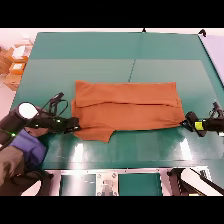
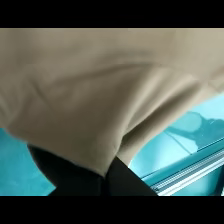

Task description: Fold the shirts.

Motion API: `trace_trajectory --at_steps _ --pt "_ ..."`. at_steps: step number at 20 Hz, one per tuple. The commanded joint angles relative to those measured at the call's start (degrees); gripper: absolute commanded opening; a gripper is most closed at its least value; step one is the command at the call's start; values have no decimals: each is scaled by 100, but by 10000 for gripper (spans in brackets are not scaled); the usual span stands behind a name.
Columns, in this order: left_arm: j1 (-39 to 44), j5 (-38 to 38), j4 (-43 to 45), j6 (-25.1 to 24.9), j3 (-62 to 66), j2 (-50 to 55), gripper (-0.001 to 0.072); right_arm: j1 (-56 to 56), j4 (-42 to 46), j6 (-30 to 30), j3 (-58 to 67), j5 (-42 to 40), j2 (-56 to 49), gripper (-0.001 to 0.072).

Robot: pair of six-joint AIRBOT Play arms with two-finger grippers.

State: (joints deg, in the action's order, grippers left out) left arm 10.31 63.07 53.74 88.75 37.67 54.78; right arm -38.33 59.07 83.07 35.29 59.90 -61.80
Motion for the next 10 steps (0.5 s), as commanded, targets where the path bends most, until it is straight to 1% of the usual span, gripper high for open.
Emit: trace_trajectory --at_steps 1,4,5,7,10 --pt "-7 -39 184 72 752 48 18 210 -299 74 664 398 140 11" --pt "-7 -74 214 -229 1867 914 18 763 -599 98 1453 46 -201 10" --pt "-7 -68 343 -229 2273 1296 18 907 -619 181 1751 -57 -437 11" --pt "-7 -120 601 -232 3025 2015 18 1130 -619 319 2468 -175 -1130 11" --pt "-7 -155 638 -400 4044 3150 18 1346 -737 354 3436 -181 -2286 11"
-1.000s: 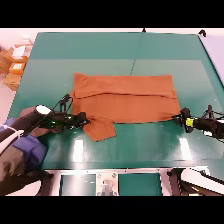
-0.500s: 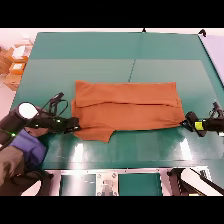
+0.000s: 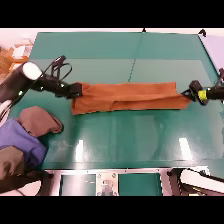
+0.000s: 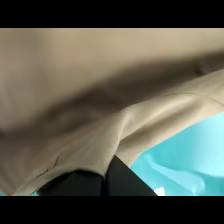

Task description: Fold the shirts.

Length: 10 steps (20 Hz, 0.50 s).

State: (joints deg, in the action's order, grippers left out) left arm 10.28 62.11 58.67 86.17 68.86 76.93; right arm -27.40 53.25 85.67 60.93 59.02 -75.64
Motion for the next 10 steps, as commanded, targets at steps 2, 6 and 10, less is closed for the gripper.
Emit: trace_trajectory --at_steps 2,6,10 --pt "-7 -181 199 -133 1572 1661 18 391 -229 162 1464 -101 -1683 10" --pt "-177 -859 144 -120 2487 2675 222 527 -654 319 2492 -120 -3023 172" --pt "-286 -1189 59 -116 2787 2776 662 345 -1104 -291 3477 223 -3512 375"
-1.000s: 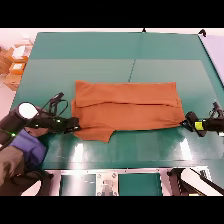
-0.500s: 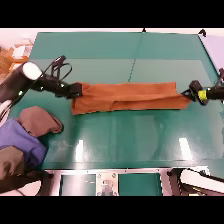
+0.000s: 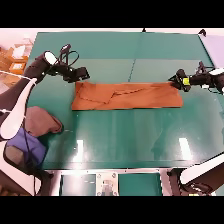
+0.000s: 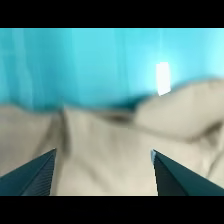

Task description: Fold the shirts.

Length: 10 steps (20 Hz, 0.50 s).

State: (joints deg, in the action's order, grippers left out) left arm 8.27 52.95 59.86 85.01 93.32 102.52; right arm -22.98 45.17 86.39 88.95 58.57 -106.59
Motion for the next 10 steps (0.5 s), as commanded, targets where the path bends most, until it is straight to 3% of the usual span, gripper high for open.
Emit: trace_trajectory --at_steps 1,4,8,9,10 --pt "-166 48 -48 2 533 212 662 -247 -278 -535 962 627 -417 442" --pt "-463 1121 -28 4 1128 212 661 -848 208 -863 1384 1705 -420 538" --pt "-595 1816 -48 13 1316 214 653 -1224 566 -1285 1368 2798 -933 554" --pt "-592 1886 -76 13 1316 214 485 -1220 564 -1355 1368 2868 -1088 554" --pt "-595 1912 -181 2 1316 214 236 -1207 564 -1362 1368 2896 -1233 553"
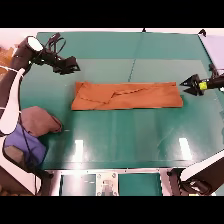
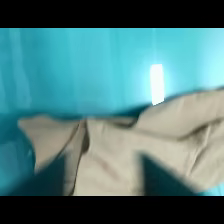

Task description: Fold the shirts.

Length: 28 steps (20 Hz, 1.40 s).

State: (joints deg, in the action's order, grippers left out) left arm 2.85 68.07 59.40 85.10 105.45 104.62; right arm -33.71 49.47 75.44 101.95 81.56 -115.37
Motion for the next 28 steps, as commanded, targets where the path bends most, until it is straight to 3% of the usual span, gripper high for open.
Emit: trace_trajectory --at_steps 1,2,5,9,15,22,28 --pt "-52 409 -203 -4 103 4 64 -101 96 -267 68 603 -474 554" --pt "-52 448 -315 -7 105 2 21 -33 13 -321 68 616 -581 554" --pt "-28 490 -603 -11 103 4 20 293 -101 -468 70 632 -772 536" --pt "144 605 -667 -66 103 4 20 468 -98 -660 214 881 -787 26" --pt "1375 -136 -739 -160 79 424 19 518 -131 -407 1257 1539 -197 11" --pt "3244 -2870 -2179 -372 109 1738 19 903 -553 -192 1300 2227 1029 11" --pt "3447 -2992 -2804 -352 109 2155 19 1272 -817 -59 1300 2304 1659 11"
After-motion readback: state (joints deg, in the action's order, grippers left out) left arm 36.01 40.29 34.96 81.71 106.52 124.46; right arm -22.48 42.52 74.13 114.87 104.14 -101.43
